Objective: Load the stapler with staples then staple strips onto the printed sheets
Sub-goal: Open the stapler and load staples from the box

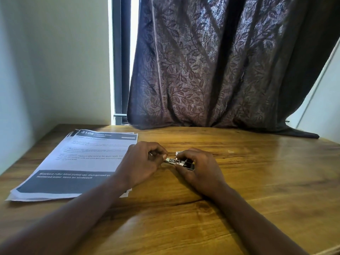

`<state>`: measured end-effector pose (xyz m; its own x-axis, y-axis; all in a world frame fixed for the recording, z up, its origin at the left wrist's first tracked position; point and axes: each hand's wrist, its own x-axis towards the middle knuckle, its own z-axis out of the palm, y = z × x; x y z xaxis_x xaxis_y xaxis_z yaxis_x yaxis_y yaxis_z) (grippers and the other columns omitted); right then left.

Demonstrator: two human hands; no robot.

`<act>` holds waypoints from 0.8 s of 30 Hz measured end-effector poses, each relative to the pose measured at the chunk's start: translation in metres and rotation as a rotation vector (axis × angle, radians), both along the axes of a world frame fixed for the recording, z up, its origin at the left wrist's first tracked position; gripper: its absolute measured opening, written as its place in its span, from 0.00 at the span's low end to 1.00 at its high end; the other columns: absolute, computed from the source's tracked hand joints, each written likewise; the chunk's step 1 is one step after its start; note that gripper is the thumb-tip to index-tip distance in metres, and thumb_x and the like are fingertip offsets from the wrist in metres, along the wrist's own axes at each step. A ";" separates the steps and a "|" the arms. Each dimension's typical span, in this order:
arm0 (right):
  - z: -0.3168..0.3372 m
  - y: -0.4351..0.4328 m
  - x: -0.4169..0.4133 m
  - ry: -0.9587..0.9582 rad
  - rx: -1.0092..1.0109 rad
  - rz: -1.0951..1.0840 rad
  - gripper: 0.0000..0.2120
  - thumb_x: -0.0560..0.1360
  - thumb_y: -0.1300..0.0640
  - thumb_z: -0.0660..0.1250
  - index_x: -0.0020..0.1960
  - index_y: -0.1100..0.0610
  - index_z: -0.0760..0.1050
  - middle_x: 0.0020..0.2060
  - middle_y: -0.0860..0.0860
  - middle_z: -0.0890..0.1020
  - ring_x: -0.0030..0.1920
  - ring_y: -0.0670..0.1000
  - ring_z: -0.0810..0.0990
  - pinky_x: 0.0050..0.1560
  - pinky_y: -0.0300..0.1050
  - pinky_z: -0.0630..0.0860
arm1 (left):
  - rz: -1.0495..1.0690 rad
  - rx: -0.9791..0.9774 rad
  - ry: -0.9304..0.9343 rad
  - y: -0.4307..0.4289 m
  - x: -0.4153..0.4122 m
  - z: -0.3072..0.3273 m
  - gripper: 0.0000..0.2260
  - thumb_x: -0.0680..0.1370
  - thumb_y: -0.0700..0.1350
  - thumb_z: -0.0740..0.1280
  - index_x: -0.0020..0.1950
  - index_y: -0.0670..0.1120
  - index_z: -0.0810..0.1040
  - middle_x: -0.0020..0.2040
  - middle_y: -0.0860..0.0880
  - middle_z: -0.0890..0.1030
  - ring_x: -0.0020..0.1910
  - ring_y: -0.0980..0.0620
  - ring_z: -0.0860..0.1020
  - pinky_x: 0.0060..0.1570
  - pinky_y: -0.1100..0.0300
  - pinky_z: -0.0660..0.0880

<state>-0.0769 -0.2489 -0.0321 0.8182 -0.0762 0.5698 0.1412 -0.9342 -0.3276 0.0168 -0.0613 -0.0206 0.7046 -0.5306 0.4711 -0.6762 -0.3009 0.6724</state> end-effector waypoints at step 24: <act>0.005 0.010 -0.005 0.005 -0.059 0.006 0.13 0.76 0.47 0.71 0.58 0.50 0.81 0.49 0.43 0.82 0.47 0.43 0.78 0.50 0.48 0.79 | 0.062 -0.028 0.031 0.001 0.004 -0.002 0.04 0.74 0.47 0.78 0.47 0.54 0.86 0.37 0.57 0.85 0.37 0.60 0.83 0.42 0.58 0.82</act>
